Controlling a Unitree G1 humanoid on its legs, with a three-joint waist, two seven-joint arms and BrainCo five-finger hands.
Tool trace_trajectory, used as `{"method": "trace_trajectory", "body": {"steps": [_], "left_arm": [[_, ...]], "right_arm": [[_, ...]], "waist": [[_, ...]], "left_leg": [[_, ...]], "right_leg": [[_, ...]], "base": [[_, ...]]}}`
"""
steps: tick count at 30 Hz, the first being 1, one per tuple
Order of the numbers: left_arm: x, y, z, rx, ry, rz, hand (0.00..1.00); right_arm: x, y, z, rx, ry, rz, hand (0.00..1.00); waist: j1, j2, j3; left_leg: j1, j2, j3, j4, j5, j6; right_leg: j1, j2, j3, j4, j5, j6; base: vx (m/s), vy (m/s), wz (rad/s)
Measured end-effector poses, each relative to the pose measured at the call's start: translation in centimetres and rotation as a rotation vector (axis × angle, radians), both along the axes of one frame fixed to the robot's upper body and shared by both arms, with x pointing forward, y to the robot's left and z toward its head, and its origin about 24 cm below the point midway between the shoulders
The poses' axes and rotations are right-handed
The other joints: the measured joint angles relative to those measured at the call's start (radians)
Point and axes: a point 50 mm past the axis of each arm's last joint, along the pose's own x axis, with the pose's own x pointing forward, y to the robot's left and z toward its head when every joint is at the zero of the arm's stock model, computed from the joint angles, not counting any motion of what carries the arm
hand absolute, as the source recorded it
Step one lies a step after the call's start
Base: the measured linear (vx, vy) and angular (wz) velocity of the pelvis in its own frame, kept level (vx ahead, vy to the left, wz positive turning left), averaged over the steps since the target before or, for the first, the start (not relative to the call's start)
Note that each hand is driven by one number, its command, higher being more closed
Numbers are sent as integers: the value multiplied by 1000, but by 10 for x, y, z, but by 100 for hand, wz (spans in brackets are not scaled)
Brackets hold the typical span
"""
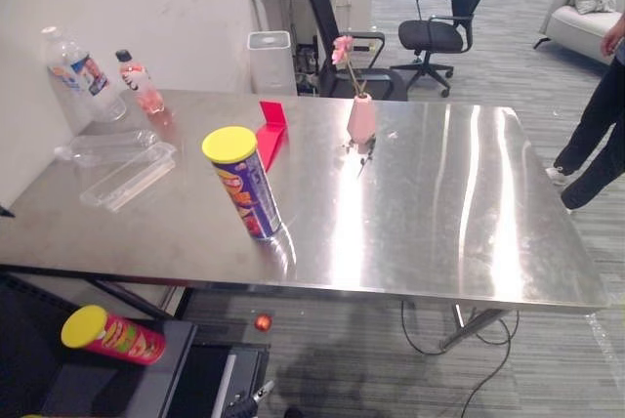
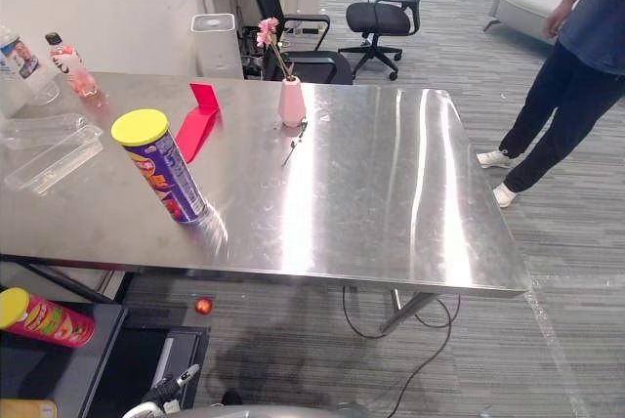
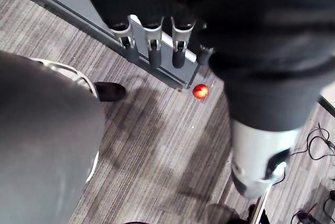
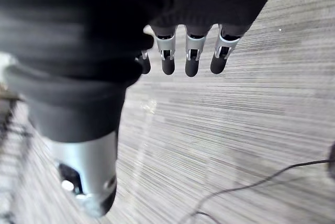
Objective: Put the gum and the chips on the shelf.
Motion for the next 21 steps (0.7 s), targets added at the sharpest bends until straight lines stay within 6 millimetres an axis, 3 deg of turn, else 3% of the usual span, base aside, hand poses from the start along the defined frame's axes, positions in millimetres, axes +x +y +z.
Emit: {"method": "trace_trajectory", "body": {"steps": [4, 6, 8, 9, 10, 13, 14, 16, 21], "left_arm": [[-8, 2, -1, -1, 17, 16, 0], [-13, 3, -1, -1, 30, 24, 0], [-16, 2, -2, -6, 43, 24, 0], [-17, 2, -2, -7, 46, 24, 0], [-20, 0, -3, -11, 58, 16, 0], [-23, -1, -3, -13, 63, 4, 0], [-26, 0, -2, -13, 62, 3, 0], [-27, 0, -2, -13, 62, 1, 0], [-27, 0, -1, -1, 69, -43, 0]], "right_arm": [[5, -55, 38, -194, -123, -149, 0], [19, -70, 55, -274, -177, -155, 0], [38, -92, 83, -395, -255, -167, 0], [41, -94, 87, -413, -266, -169, 0], [57, -105, 112, -511, -333, -171, 0], [76, -113, 143, -634, -384, -133, 0], [94, -113, 166, -721, -420, -88, 0], [103, -113, 182, -792, -428, -64, 0], [137, -96, 230, -1006, -502, 116, 0]], "waist": [[-9, -5, -22], [-24, -8, -28], [-24, -2, -38], [-24, 0, -40], [-25, 5, -44], [-31, 13, -49], [-47, 14, -49], [-48, 15, -50], [-47, 20, -57]], "left_leg": [[0, -3, 4, 0, -10, -4], [1, -3, 6, 0, -13, -6], [8, -2, 22, 1, -22, -8], [10, -3, 24, 1, -23, -8], [16, -3, 30, 2, -29, -8], [20, -3, 29, 5, -32, -8], [20, -1, 29, 6, -34, -9], [20, 3, 29, 7, -36, -10], [20, 5, 25, 7, -41, -9]], "right_leg": [[-1, -2, 0, -1, -5, -9], [-1, -2, 1, 0, -5, -9], [-4, -2, 11, 1, -5, -9], [-4, -2, 14, 1, -5, -9], [-4, -2, 20, 3, -7, -13], [-4, -1, 22, 4, -6, -27], [-4, 2, 23, 4, -1, -35], [-11, 6, 24, 5, 8, -47], [-36, 7, 23, 30, 20, -47]], "base": [[58, 11, -2], [53, 2, -5], [76, 8, -16], [71, 9, -19], [61, 7, -11], [55, 1, -6], [41, -5, -3], [29, -5, -12], [-4, -3, -12]]}}
